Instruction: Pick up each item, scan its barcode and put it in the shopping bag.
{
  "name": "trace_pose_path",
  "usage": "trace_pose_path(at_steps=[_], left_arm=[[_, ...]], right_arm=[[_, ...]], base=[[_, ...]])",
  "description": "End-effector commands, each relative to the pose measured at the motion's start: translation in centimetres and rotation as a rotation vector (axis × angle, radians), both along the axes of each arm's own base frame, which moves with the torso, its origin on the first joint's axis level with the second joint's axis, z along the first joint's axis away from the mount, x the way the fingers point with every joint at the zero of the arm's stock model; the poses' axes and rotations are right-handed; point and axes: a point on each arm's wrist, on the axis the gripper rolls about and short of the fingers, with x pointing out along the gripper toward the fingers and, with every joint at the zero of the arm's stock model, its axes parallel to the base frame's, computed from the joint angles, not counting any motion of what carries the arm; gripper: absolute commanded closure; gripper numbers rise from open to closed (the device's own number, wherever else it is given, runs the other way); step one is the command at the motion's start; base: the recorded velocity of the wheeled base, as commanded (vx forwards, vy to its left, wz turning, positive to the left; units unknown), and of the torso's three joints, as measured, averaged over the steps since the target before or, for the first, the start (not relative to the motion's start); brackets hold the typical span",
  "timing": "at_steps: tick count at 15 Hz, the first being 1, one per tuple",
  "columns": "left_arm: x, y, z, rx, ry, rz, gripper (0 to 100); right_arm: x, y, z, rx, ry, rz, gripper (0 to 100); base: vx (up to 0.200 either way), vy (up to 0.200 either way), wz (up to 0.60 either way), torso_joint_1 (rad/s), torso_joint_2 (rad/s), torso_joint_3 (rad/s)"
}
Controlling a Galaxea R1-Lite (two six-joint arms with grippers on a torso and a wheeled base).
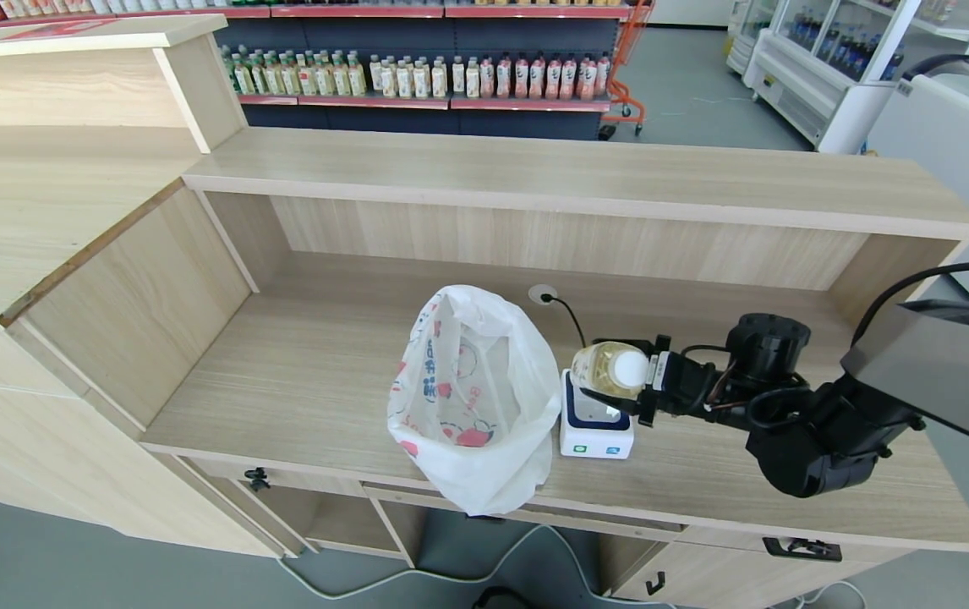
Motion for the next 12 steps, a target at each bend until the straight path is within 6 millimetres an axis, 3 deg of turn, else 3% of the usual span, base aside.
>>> trace_pose_path(at_steps=[1, 9, 12], left_arm=[[0.0, 0.0, 0.0, 0.000, 0.000, 0.000, 0], [0.0, 0.0, 0.0, 0.000, 0.000, 0.000, 0], [0.0, 0.0, 0.0, 0.000, 0.000, 0.000, 0]], right_arm=[[0.2, 0.3, -0.4, -0.002, 0.006, 0.007, 100], [0.2, 0.5, -0.6, -0.006, 0.008, 0.009, 100], [-1.0, -0.6, 4.2, 0.082, 0.057, -0.075, 100]], base=[[0.000, 0.000, 0.00, 0.000, 0.00, 0.000], [0.000, 0.000, 0.00, 0.000, 0.00, 0.000], [0.000, 0.000, 0.00, 0.000, 0.00, 0.000]])
